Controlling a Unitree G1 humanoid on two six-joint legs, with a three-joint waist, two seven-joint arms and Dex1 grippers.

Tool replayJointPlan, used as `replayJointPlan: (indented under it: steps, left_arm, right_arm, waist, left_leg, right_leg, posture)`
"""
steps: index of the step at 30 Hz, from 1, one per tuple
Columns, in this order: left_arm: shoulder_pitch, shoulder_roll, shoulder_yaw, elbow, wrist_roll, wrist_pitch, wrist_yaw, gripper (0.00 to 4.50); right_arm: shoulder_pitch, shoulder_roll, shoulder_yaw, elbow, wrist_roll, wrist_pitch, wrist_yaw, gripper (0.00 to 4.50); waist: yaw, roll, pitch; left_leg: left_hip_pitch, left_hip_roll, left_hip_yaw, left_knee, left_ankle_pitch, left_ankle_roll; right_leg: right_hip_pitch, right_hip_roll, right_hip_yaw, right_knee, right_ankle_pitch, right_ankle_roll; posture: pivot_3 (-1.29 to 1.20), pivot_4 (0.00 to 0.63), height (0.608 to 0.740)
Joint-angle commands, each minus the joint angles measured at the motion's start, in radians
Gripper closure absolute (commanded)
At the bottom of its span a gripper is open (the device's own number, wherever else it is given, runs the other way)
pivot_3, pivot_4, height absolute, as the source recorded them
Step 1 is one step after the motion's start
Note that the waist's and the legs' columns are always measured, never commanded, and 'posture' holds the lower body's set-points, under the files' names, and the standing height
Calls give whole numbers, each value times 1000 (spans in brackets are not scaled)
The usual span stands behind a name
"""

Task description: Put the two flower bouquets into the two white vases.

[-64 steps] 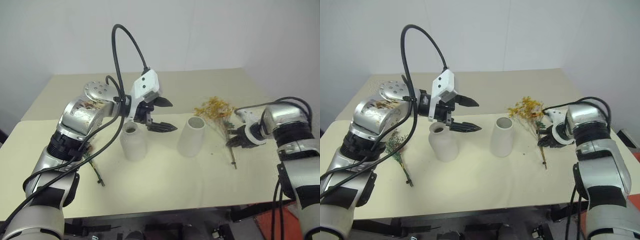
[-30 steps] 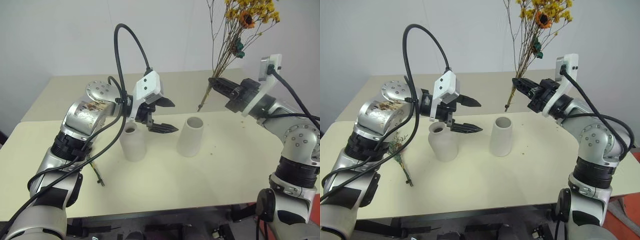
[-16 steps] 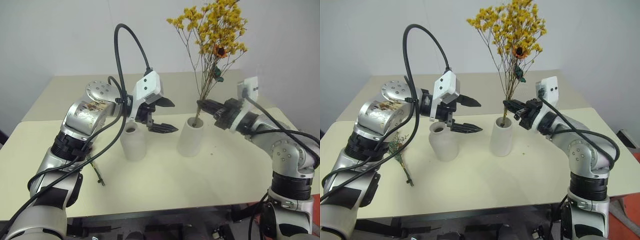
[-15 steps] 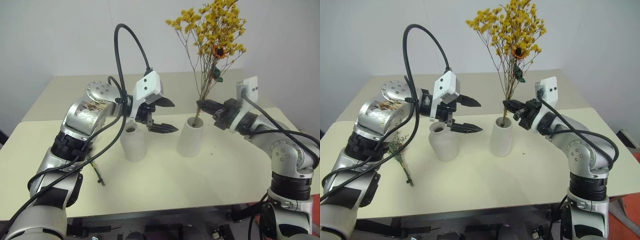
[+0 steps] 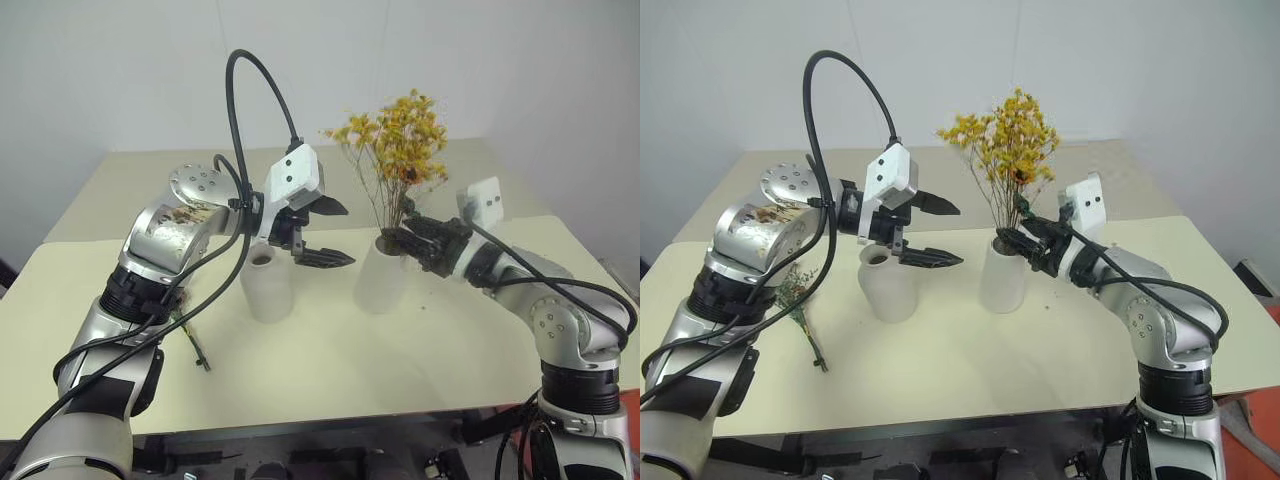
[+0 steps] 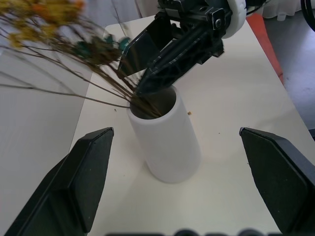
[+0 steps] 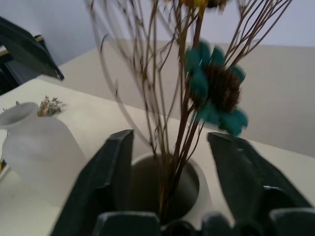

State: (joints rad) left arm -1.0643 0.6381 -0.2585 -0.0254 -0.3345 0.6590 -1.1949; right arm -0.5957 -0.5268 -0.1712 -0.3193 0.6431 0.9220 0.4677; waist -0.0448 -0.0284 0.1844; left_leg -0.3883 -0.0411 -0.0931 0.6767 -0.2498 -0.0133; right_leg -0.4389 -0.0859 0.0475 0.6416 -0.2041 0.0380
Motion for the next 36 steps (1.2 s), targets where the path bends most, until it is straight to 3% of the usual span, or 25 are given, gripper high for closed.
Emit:
replayJointPlan:
  steps: [1,6,12,17,21,29,36]
  left_arm:
    - [-15,16,25,-23,-1,-6,-10,0]
    - [-20,19,28,-21,0,-7,-12,0]
    - [-9,45,46,-18,1,-5,-8,0]
    - [32,89,95,-53,-20,40,15,0]
    - [85,135,171,-127,-78,153,55,0]
    - [325,371,417,-363,-205,472,157,0]
    - [491,416,605,-540,-286,750,298,0]
  right_arm:
    - [6,-39,-36,-74,24,-9,18,154]
    - [60,-146,-74,-145,75,35,84,35]
    - [87,-362,-112,-159,134,59,245,35]
    - [72,-440,-128,-138,187,64,321,35]
    - [87,-452,-116,-175,223,53,357,35]
    - [64,-343,-16,-212,215,1,343,35]
    - [52,-284,46,-209,192,-27,341,35]
  waist:
    - [0,0,0]
    - [2,0,0]
    - [0,0,0]
    - [-2,0,0]
    - [-1,0,0]
    - [-1,0,0]
    - [7,-1,0]
  left_leg:
    - [0,0,0,0,0,0]
    - [0,0,0,0,0,0]
    - [0,1,0,1,0,1]
    - [2,2,1,1,-1,1]
    - [2,3,1,1,-1,1]
    - [3,4,2,2,-2,3]
    - [4,5,1,2,-2,3]
  right_leg:
    - [0,0,0,0,0,0]
    - [0,0,0,0,0,0]
    - [1,1,0,-1,0,0]
    - [2,1,0,-1,0,1]
    - [2,3,1,-1,-1,1]
    - [2,4,2,0,-1,1]
    - [4,4,1,-1,-2,3]
  posture:
    - [0,150,740]
    - [0,150,740]
    - [0,150,740]
    - [0,150,740]
    - [0,150,740]
    - [0,150,740]
    - [0,150,740]
